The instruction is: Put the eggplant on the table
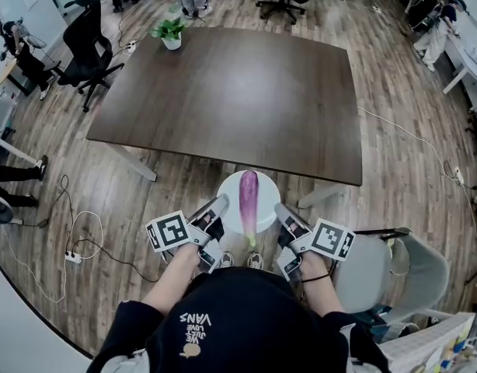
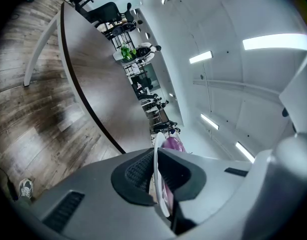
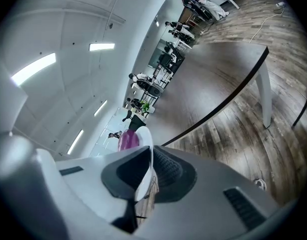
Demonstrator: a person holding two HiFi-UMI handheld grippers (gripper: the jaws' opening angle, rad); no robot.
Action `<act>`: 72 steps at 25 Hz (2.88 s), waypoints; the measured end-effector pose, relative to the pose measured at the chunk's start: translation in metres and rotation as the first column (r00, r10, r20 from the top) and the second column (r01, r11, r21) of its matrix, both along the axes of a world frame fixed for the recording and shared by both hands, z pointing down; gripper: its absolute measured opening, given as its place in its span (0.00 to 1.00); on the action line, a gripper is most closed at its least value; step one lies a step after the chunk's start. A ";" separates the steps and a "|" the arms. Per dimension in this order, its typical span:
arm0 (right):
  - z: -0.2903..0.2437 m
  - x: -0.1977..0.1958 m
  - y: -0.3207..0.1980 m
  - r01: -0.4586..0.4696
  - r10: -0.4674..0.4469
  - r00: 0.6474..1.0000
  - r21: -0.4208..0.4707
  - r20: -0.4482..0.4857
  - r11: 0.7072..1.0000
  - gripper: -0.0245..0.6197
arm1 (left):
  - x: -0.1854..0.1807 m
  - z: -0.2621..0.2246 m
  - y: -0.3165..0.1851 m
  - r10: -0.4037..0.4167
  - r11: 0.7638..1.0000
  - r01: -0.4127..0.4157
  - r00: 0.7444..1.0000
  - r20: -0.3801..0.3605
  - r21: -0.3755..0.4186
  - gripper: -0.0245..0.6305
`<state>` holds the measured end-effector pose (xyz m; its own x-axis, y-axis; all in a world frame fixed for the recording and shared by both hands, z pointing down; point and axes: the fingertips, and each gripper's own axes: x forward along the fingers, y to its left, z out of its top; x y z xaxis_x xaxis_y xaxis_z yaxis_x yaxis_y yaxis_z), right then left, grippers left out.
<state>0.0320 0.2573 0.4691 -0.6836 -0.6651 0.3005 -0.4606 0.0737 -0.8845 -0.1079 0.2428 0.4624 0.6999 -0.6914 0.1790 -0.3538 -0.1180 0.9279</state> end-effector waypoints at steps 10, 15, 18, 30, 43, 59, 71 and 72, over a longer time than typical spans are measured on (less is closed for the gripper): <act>0.000 0.021 -0.008 0.033 -0.033 0.999 0.005 0.025 0.999 0.09 | 0.018 0.002 -0.003 -0.034 0.999 0.034 0.999 0.011 0.004 0.08; 0.009 0.032 -0.012 0.051 -0.051 0.999 -0.013 0.006 0.999 0.09 | 0.027 0.007 -0.005 -0.051 0.999 0.051 0.999 0.009 0.006 0.08; 0.009 0.034 -0.019 0.063 -0.063 0.998 -0.007 0.020 0.998 0.09 | 0.031 0.010 -0.011 -0.054 0.999 0.054 0.998 0.017 0.009 0.08; 0.015 0.028 -0.083 0.050 -0.050 0.999 -0.008 -0.013 0.999 0.09 | 0.024 0.015 -0.076 -0.049 0.999 0.049 0.999 -0.003 0.001 0.08; 0.013 -0.013 -0.169 -0.017 0.017 1.000 0.000 -0.023 1.000 0.09 | -0.017 0.014 -0.172 0.023 1.000 -0.023 1.000 -0.008 0.007 0.08; 0.029 -0.016 -0.232 -0.076 0.075 0.997 -0.034 -0.022 0.997 0.09 | -0.020 0.032 -0.243 0.073 0.997 -0.073 0.997 0.007 -0.019 0.08; 0.021 0.021 -0.320 -0.028 0.027 0.999 -0.027 -0.019 0.999 0.09 | 0.019 0.024 -0.323 0.029 0.999 -0.029 1.000 -0.004 -0.014 0.08; 0.023 0.026 -0.326 -0.026 0.025 0.999 -0.034 -0.029 0.999 0.09 | 0.022 0.024 -0.330 0.027 1.000 -0.027 1.000 -0.001 -0.013 0.08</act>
